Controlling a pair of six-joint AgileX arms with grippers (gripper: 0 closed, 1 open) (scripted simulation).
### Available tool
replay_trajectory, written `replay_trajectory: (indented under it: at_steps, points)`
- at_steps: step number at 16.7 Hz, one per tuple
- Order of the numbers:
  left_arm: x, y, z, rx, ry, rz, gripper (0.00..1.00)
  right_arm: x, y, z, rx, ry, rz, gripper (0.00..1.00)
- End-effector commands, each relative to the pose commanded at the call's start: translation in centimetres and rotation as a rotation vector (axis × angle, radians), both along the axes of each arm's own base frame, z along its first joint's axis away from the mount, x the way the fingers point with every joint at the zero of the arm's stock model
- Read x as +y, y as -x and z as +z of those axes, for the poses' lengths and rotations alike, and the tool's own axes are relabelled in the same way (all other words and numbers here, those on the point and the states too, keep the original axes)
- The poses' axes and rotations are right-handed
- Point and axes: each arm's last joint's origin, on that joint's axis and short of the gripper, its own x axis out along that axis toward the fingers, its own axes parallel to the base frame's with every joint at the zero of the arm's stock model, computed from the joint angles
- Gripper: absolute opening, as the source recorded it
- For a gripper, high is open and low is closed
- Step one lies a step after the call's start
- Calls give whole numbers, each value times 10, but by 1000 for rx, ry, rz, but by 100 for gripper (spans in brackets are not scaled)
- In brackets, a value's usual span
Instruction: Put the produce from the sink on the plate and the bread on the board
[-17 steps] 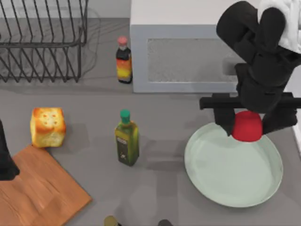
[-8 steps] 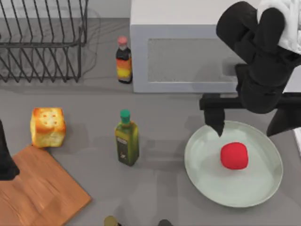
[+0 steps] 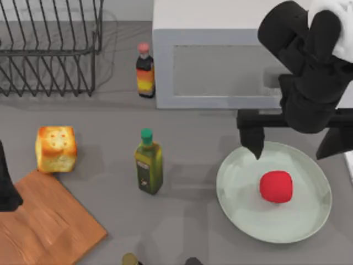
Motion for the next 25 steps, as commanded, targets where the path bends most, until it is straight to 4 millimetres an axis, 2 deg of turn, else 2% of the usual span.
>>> replay_trajectory:
  at_steps: [5,9,12,15,18,22,25]
  points:
    - [0,0,0,0,0,0,100,-36,24,19,-173,-82,1,100]
    - [0,0,0,0,0,0,100,-79,63,31,-419,-157,2,100]
    - [0,0,0,0,0,0,100,-109,97,26,-638,-185,3,100]
    - [0,0,0,0,0,0,100,-135,135,13,-905,-185,3,100]
    - [0,0,0,0,0,0,100,-152,167,-14,-1172,-145,2,100]
    - [0,0,0,0,0,0,100,-164,183,-54,-1424,-52,1,100]
    - [0,0,0,0,0,0,100,-169,185,-70,-1529,5,0,100]
